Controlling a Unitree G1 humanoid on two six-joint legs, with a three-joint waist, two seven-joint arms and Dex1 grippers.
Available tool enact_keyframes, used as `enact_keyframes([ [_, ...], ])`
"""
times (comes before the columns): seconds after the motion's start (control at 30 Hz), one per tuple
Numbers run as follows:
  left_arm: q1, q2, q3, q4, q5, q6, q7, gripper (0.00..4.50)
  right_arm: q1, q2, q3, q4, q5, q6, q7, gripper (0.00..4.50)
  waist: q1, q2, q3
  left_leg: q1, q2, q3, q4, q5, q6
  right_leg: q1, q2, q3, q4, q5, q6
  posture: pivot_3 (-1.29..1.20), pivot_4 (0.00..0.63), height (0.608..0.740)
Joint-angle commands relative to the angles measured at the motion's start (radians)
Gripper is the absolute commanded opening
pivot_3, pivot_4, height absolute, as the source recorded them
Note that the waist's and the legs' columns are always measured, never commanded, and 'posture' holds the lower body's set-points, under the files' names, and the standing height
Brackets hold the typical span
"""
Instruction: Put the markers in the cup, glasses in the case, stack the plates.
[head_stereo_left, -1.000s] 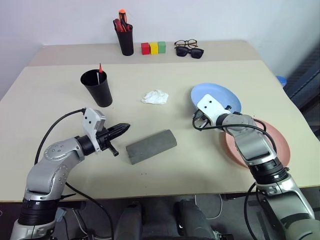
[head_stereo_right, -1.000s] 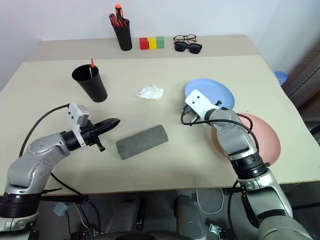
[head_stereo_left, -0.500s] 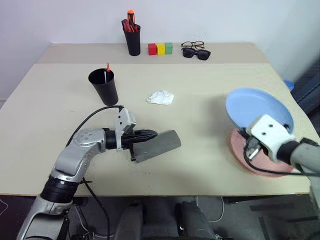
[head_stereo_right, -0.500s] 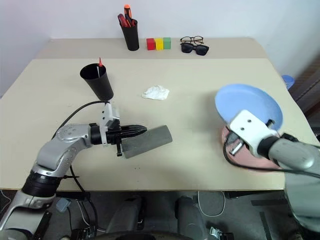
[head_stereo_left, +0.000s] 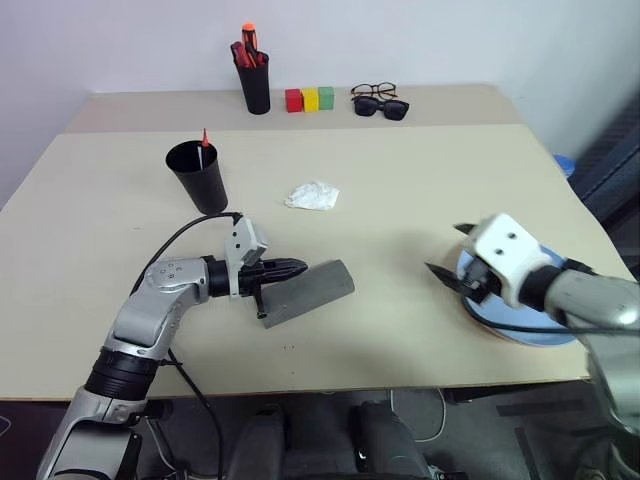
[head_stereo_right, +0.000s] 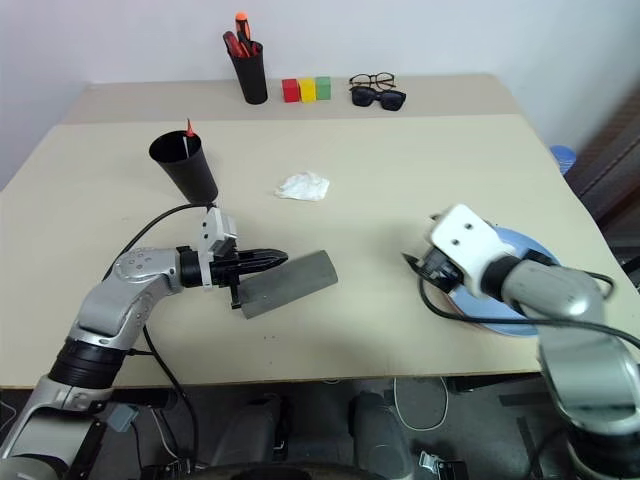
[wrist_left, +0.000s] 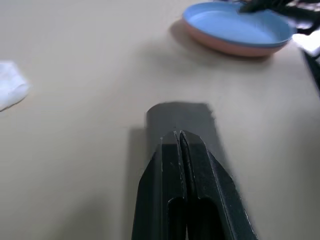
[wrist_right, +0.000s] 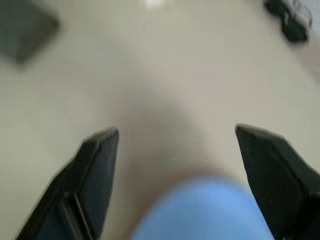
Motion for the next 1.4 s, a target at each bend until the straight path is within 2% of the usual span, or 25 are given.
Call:
enact_keyframes([
  [0.03, 0.033, 0.027, 0.098, -0.023, 0.011, -0.014, 0.074, 0.00, -0.213, 0.150, 0.178, 0.289, -0.052, -0.134, -0.075, 3.88, -0.010, -0.001, 0.000, 0.001, 0.000, 0.001, 0.000, 0.000, 0.000, 0.000, 0.000, 0.001, 0.000, 0.000, 0.000, 0.00, 0.150, 0.740],
  [0.13, 0.084, 0.044, 0.173, -0.041, 0.015, -0.011, 0.144, 0.00, -0.422, 0.321, 0.255, 0.661, -0.081, -0.245, -0.126, 3.88, -0.023, -0.001, 0.000, 0.001, 0.000, 0.001, 0.000, 0.000, 0.000, 0.000, -0.001, 0.001, 0.001, 0.000, 0.000, 0.00, 0.150, 0.740],
  [0.27, 0.175, 0.072, 0.241, -0.101, 0.009, 0.000, 0.188, 0.00, -0.629, 0.474, 0.266, 1.083, -0.081, -0.422, -0.147, 3.88, -0.023, -0.001, 0.000, -0.002, 0.000, 0.000, -0.001, 0.000, -0.001, -0.004, -0.002, 0.000, 0.001, 0.000, 0.000, 0.00, 0.150, 0.740],
  [0.47, 0.308, 0.081, 0.316, -0.203, -0.017, 0.019, 0.234, 0.00, -0.831, 0.587, 0.296, 1.567, -0.153, -0.691, -0.196, 3.88, -0.024, -0.001, 0.000, -0.007, -0.001, 0.001, 0.000, 0.000, -0.001, -0.008, -0.004, 0.000, 0.001, 0.000, 0.000, 0.00, 0.150, 0.740],
  [0.67, 0.378, 0.070, 0.333, -0.261, -0.020, 0.020, 0.259, 0.00, -0.927, 0.648, 0.251, 1.828, -0.159, -0.782, -0.291, 3.88, -0.025, 0.000, 0.000, -0.006, -0.001, 0.001, -0.001, 0.001, -0.001, -0.009, -0.003, 0.000, 0.003, 0.000, 0.000, 0.00, 0.150, 0.740],
  [0.73, 0.385, 0.069, 0.336, -0.274, -0.022, 0.025, 0.266, 0.00, -0.942, 0.661, 0.228, 1.869, -0.151, -0.781, -0.319, 3.02, -0.025, 0.000, 0.000, -0.006, -0.001, 0.001, -0.001, 0.001, -0.002, -0.009, -0.003, 0.000, 0.003, 0.000, 0.000, 0.00, 0.150, 0.740],
  [0.93, 0.391, 0.077, 0.342, -0.285, -0.031, 0.032, 0.273, 0.00, -0.958, 0.675, 0.188, 1.915, -0.159, -0.766, -0.380, 0.08, -0.026, 0.000, 0.000, -0.006, -0.001, 0.001, -0.001, 0.001, -0.002, -0.009, -0.003, 0.000, 0.003, 0.000, 0.000, 0.00, 0.150, 0.740],
  [1.1, 0.386, 0.079, 0.332, -0.277, -0.029, 0.023, 0.268, 0.00, -0.948, 0.649, 0.167, 1.889, -0.161, -0.777, -0.395, 0.08, -0.025, 0.000, 0.000, -0.006, -0.001, 0.001, -0.001, 0.001, -0.002, -0.009, -0.003, 0.000, 0.003, 0.000, 0.000, 0.00, 0.150, 0.740],
  [1.2, 0.376, 0.076, 0.319, -0.261, -0.022, 0.011, 0.259, 0.00, -0.906, 0.595, 0.164, 1.765, -0.154, -0.775, -0.355, 0.08, -0.024, 0.000, 0.000, -0.006, -0.001, 0.001, -0.001, 0.001, -0.002, -0.009, -0.003, 0.000, 0.003, 0.000, 0.000, 0.00, 0.150, 0.740],
  [1.3, 0.362, 0.072, 0.304, -0.251, -0.021, 0.004, 0.249, 0.00, -0.785, 0.513, 0.174, 1.469, -0.147, -0.692, -0.280, 0.08, -0.020, 0.000, 0.000, -0.007, -0.001, 0.000, -0.001, 0.001, -0.002, -0.008, -0.003, 0.000, 0.002, 0.000, 0.000, 0.00, 0.150, 0.740],
  [1.4, 0.324, 0.066, 0.256, -0.265, -0.036, 0.025, 0.223, 0.00, -0.532, 0.339, 0.150, 0.884, -0.095, -0.467, -0.139, 0.08, -0.008, 0.001, 0.000, -0.008, -0.001, -0.002, -0.001, 0.001, -0.001, -0.008, -0.004, -0.002, 0.002, 0.000, 0.000, 0.00, 0.150, 0.740],
])
